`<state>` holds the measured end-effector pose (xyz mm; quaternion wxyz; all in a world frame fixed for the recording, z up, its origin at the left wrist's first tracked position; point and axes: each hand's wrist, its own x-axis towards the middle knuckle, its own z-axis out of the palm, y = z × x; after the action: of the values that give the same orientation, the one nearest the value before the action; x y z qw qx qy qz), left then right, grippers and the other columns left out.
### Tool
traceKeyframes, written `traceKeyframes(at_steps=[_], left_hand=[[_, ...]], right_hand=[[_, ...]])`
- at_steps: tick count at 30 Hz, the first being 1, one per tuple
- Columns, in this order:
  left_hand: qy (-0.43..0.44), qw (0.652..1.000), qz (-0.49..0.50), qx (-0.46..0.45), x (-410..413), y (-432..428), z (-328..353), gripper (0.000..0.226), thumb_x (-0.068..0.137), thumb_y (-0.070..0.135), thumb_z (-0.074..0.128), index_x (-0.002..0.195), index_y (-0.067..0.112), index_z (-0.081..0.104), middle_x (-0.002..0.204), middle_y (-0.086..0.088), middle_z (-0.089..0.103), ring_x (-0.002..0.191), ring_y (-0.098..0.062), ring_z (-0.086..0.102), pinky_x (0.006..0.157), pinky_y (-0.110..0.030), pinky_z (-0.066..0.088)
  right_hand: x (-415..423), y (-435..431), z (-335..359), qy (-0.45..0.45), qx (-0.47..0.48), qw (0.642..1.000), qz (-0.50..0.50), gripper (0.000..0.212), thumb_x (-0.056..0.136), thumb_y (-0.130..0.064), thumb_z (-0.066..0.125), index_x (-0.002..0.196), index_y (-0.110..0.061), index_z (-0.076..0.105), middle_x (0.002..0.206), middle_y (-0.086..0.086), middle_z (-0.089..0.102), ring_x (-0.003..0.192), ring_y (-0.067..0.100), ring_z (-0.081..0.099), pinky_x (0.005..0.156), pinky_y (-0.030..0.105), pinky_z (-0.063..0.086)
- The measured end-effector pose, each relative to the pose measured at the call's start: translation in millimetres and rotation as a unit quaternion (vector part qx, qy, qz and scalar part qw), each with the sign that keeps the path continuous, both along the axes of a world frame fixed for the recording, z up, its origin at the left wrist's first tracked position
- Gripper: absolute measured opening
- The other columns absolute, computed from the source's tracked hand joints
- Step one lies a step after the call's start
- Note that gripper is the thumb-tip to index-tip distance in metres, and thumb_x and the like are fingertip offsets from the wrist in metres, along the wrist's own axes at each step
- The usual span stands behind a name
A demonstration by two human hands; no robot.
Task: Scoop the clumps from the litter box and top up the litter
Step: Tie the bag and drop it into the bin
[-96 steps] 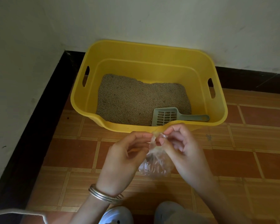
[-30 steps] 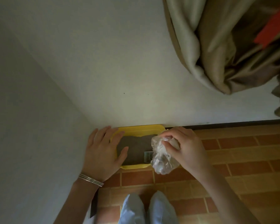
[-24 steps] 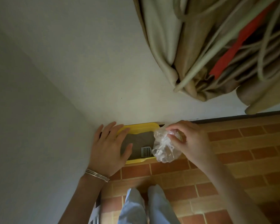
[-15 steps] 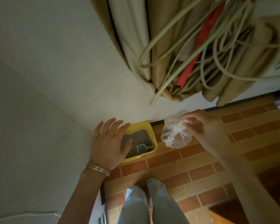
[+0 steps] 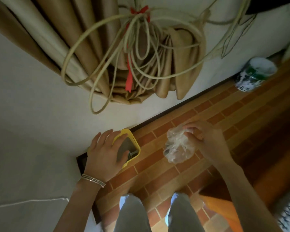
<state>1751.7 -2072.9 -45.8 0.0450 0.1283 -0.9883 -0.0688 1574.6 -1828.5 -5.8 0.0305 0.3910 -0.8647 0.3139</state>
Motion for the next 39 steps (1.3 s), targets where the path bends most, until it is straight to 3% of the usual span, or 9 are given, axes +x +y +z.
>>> traceKeyframes(at_steps=[6, 11, 15, 19, 21, 24, 30, 35, 39], left_hand=[[0.012, 0.998, -0.066, 0.017, -71, 84, 16, 0.053, 0.08, 0.048, 0.039, 0.117, 0.019, 0.063, 0.119, -0.005, 0.063, 0.113, -0.029, 0.057, 0.094, -0.052, 0.045], [0.047, 0.994, -0.099, 0.013, -129, 163, 29, 0.048, 0.079, 0.047, 0.044, 0.117, 0.023, 0.06, 0.114, -0.002, 0.064, 0.11, -0.027, 0.058, 0.095, -0.049, 0.045], [0.068, 0.988, -0.139, 0.016, -177, 211, 40, 0.045, 0.078, 0.046, 0.044, 0.114, 0.023, 0.059, 0.111, -0.004, 0.065, 0.109, -0.027, 0.059, 0.094, -0.05, 0.046], [0.071, 0.98, -0.187, 0.014, -219, 249, 49, 0.046, 0.079, 0.045, 0.044, 0.12, 0.025, 0.054, 0.115, -0.003, 0.062, 0.111, -0.026, 0.057, 0.096, -0.048, 0.044], [0.064, 0.976, -0.206, 0.018, -238, 262, 51, 0.049, 0.079, 0.045, 0.044, 0.124, 0.028, 0.052, 0.118, 0.0, 0.061, 0.111, -0.024, 0.055, 0.097, -0.047, 0.042], [0.065, 0.971, -0.23, 0.021, -267, 277, 49, 0.047, 0.079, 0.046, 0.044, 0.121, 0.028, 0.054, 0.119, 0.003, 0.059, 0.111, -0.023, 0.055, 0.098, -0.045, 0.04], [0.072, 0.958, -0.278, 0.021, -333, 292, 41, 0.047, 0.081, 0.047, 0.042, 0.12, 0.025, 0.057, 0.119, 0.003, 0.059, 0.111, -0.022, 0.055, 0.098, -0.042, 0.038], [0.106, 0.946, -0.304, 0.034, -412, 297, 42, 0.04, 0.081, 0.047, 0.042, 0.116, 0.028, 0.049, 0.115, 0.004, 0.061, 0.11, -0.019, 0.053, 0.098, -0.041, 0.038], [0.086, 0.941, -0.327, 0.021, -478, 304, 55, 0.046, 0.084, 0.047, 0.036, 0.119, 0.026, 0.057, 0.117, 0.002, 0.061, 0.113, -0.024, 0.055, 0.098, -0.049, 0.042]], right_hand=[[-23, 79, 6, -0.031, 0.004, 0.998, -0.051, 0.022, 0.075, -0.008, 0.074, 0.095, -0.018, 0.069, 0.084, -0.017, 0.062, 0.072, 0.001, 0.061, 0.068, 0.005, 0.046], [-54, 148, 16, -0.039, -0.03, 0.995, -0.082, 0.022, 0.076, -0.005, 0.072, 0.094, -0.018, 0.069, 0.088, -0.016, 0.064, 0.078, 0.003, 0.062, 0.072, 0.023, 0.053], [-83, 198, 28, -0.033, -0.04, 0.993, -0.107, 0.022, 0.077, -0.004, 0.071, 0.091, -0.021, 0.068, 0.086, -0.017, 0.063, 0.076, -0.004, 0.058, 0.071, 0.014, 0.049], [-106, 238, 35, -0.018, -0.043, 0.988, -0.144, 0.012, 0.08, -0.014, 0.067, 0.091, -0.018, 0.068, 0.089, -0.012, 0.064, 0.081, 0.009, 0.062, 0.074, 0.033, 0.054], [-117, 252, 36, -0.005, -0.05, 0.985, -0.165, 0.013, 0.079, -0.02, 0.061, 0.09, -0.016, 0.069, 0.088, -0.007, 0.067, 0.079, 0.01, 0.062, 0.071, 0.037, 0.055], [-135, 271, 33, -0.014, -0.054, 0.979, -0.198, 0.013, 0.079, -0.013, 0.067, 0.091, -0.015, 0.069, 0.089, -0.003, 0.069, 0.08, 0.015, 0.064, 0.071, 0.04, 0.055], [-180, 293, 28, -0.024, -0.04, 0.968, -0.245, 0.021, 0.076, -0.01, 0.074, 0.092, -0.023, 0.068, 0.084, -0.022, 0.057, 0.072, -0.003, 0.054, 0.068, 0.03, 0.053], [-241, 303, 30, -0.018, -0.029, 0.956, -0.292, 0.019, 0.076, -0.012, 0.074, 0.09, -0.024, 0.068, 0.079, -0.022, 0.056, 0.068, -0.007, 0.052, 0.063, 0.026, 0.054], [-294, 309, 41, -0.007, -0.033, 0.947, -0.318, 0.017, 0.078, -0.012, 0.072, 0.09, -0.024, 0.068, 0.08, -0.02, 0.057, 0.068, -0.007, 0.05, 0.064, 0.023, 0.049]])
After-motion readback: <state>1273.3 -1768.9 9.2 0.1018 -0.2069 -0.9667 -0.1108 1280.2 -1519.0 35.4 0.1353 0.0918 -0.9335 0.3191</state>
